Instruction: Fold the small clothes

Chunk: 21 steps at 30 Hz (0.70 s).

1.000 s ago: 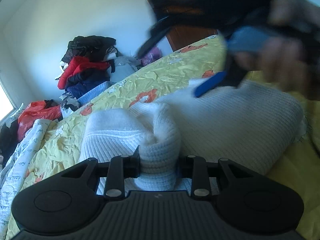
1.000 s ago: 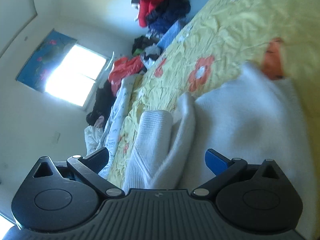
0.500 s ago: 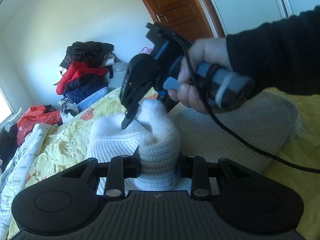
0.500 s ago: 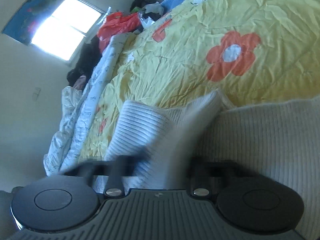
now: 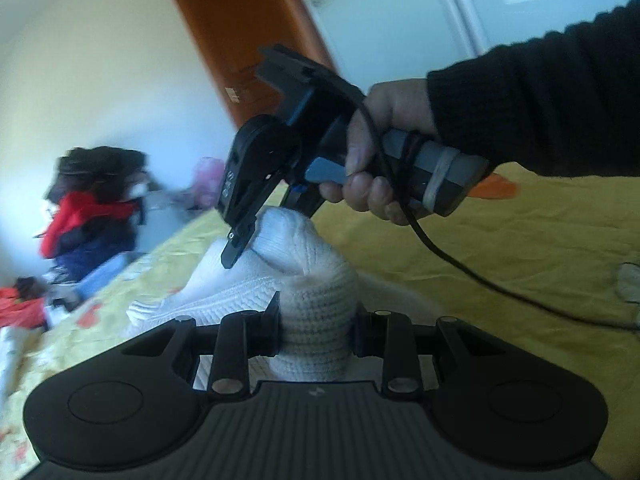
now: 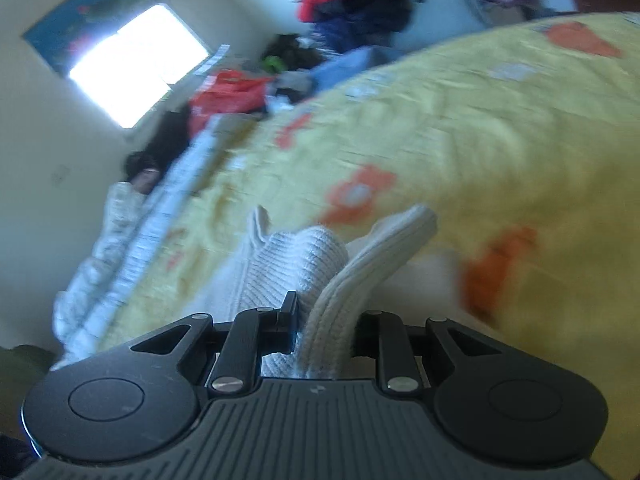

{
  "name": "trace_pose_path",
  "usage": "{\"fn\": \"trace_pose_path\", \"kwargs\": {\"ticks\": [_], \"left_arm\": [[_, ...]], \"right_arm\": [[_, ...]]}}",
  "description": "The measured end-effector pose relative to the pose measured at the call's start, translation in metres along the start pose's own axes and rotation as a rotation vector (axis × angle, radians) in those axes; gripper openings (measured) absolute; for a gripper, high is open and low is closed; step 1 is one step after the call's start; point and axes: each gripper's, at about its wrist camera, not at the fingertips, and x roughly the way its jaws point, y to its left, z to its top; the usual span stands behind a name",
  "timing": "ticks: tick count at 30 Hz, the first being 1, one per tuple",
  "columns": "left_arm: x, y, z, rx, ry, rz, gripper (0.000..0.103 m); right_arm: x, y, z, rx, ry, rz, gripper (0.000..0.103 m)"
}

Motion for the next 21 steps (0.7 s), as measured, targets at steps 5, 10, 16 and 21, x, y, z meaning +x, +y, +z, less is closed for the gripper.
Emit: {"fn": "trace_pose_path", "kwargs": {"ticks": [5,10,16,21], "left_arm": [[0.023,-0.037,-0.014,0.097,0.020,-0.020,0.032],[-0.018,-0.016,-0.021,0.066,-0.120,-0.086,0.046],[-0.082,0.027,-0.065,0.014,-0.237,0.021,0.080],[-0.070,0.054,-0.104,0.010,-0.014,0.126,0.080]], "right_arm": [[-0.007,-0.046,-0.030,0.135,-0.020,-0.049,0.031],[-0.024,-0.052,-0.037,0.258,-0.131,-0.007,0.059],[-0.055,-0.020,-0.033,0.156,-0.220,0.024,0.071],[-0.032,-0.002,-0.026,0.080,-0.121,-0.014,0.071]]}}
